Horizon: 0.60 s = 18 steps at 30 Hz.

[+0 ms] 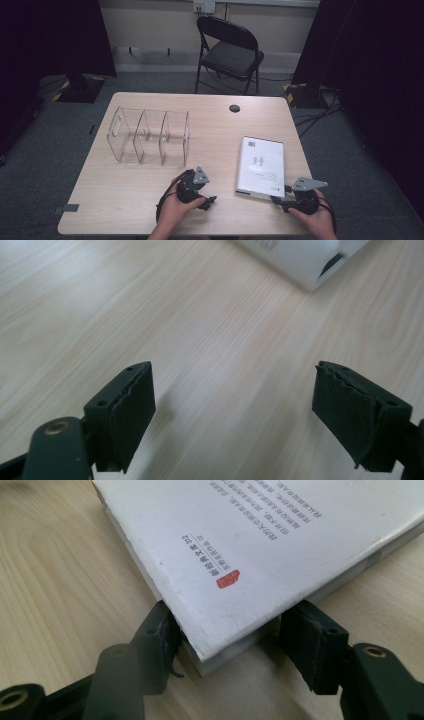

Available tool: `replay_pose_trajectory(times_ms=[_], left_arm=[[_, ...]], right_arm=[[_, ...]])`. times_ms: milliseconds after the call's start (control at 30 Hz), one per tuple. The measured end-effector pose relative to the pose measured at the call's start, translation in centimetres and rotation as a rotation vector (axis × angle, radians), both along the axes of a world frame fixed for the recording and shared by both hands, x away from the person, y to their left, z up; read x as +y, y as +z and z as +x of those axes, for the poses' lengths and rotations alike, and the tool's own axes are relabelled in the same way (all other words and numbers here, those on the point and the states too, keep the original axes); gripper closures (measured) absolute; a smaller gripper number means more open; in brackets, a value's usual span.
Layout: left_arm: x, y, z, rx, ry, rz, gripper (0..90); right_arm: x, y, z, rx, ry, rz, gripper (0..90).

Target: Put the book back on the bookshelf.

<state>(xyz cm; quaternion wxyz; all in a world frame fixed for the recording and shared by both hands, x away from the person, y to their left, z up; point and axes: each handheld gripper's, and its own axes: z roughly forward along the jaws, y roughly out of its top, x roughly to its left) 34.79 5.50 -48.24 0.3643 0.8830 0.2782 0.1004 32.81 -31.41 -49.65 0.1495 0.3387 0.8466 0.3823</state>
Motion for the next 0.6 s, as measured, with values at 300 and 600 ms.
replay_pose_trajectory(times_ms=[300,600], left_arm=[[-3.2,0.1,0.5,-0.007,-0.069,-0.031,17.2],[-6.0,0.1,1.3,-0.004,-0.124,-0.009,18.4]], right_arm=[[0.0,0.1,0.1,0.018,-0.008,0.016,43.2],[0.1,0.4,0.1,0.038,-0.013,0.007,46.3]])
